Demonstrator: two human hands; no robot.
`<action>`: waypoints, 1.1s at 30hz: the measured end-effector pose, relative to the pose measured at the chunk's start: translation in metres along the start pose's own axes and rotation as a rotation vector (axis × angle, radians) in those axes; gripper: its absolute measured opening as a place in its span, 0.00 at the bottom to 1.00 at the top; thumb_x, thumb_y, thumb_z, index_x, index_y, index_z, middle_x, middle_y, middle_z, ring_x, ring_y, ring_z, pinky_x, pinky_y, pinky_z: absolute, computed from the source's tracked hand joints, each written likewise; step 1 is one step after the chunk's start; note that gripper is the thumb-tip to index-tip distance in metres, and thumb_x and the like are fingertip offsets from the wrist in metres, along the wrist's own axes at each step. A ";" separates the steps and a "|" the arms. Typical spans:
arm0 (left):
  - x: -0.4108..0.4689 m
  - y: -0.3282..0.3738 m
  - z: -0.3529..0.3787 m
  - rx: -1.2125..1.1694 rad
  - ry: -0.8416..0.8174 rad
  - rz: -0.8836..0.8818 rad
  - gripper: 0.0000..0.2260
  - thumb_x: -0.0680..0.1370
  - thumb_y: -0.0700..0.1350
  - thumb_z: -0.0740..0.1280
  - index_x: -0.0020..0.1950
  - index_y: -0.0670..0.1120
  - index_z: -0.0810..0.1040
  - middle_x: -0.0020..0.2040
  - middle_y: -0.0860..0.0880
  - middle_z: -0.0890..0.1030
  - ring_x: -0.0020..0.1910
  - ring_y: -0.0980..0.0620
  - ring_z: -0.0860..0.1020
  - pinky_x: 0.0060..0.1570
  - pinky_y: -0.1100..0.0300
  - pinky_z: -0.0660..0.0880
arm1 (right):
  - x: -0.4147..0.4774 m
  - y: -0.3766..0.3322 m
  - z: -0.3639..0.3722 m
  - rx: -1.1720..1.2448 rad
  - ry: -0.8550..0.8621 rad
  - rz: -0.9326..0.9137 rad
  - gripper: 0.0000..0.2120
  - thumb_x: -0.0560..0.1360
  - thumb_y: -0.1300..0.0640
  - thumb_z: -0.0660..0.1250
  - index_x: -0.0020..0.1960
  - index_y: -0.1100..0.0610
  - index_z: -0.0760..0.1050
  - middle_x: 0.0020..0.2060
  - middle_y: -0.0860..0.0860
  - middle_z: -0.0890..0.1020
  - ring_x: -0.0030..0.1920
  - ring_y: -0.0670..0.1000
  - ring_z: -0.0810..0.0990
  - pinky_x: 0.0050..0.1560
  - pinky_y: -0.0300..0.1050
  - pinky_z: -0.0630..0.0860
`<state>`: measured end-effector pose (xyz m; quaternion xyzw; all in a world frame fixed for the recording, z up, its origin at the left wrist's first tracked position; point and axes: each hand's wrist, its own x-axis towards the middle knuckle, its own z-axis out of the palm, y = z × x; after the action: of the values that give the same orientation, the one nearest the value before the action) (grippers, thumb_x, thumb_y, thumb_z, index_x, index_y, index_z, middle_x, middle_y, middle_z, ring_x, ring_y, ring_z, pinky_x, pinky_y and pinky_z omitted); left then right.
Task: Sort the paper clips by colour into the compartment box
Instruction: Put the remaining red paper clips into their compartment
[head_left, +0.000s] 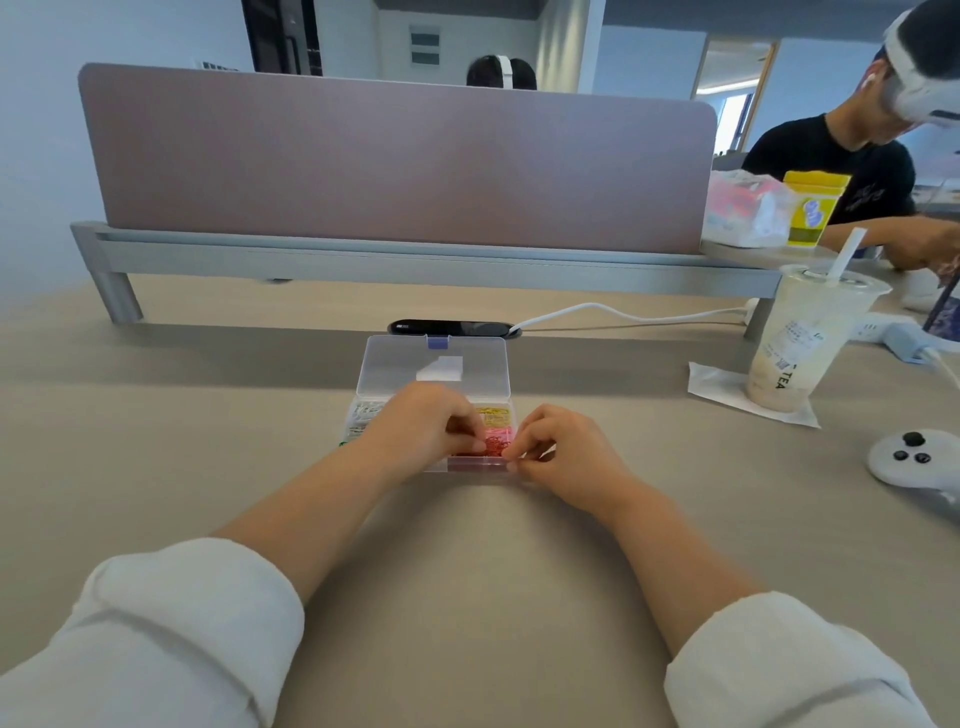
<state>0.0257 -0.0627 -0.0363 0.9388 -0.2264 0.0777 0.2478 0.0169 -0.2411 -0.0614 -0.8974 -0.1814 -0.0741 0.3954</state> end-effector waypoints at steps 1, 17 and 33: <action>-0.001 -0.002 0.000 0.008 0.006 0.023 0.05 0.71 0.42 0.73 0.46 0.44 0.84 0.44 0.47 0.84 0.43 0.51 0.80 0.49 0.59 0.74 | -0.001 0.000 -0.001 0.005 -0.006 -0.001 0.04 0.67 0.67 0.73 0.40 0.61 0.83 0.36 0.42 0.74 0.33 0.43 0.73 0.38 0.29 0.71; -0.012 -0.009 0.012 0.062 0.141 0.265 0.12 0.73 0.44 0.67 0.55 0.48 0.82 0.42 0.48 0.84 0.40 0.49 0.80 0.41 0.66 0.69 | 0.000 -0.005 -0.004 -0.194 -0.023 -0.158 0.06 0.68 0.65 0.70 0.43 0.57 0.83 0.37 0.48 0.77 0.33 0.38 0.72 0.38 0.24 0.67; 0.004 -0.061 -0.024 -0.284 0.309 -0.424 0.19 0.79 0.37 0.57 0.70 0.44 0.66 0.68 0.49 0.67 0.65 0.50 0.67 0.64 0.58 0.62 | 0.012 -0.015 0.013 -0.255 -0.019 -0.229 0.04 0.68 0.56 0.71 0.39 0.56 0.81 0.33 0.41 0.72 0.33 0.40 0.70 0.40 0.35 0.69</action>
<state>0.0564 -0.0054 -0.0410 0.8982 0.0067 0.1337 0.4188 0.0222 -0.2188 -0.0568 -0.9144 -0.2752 -0.1324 0.2658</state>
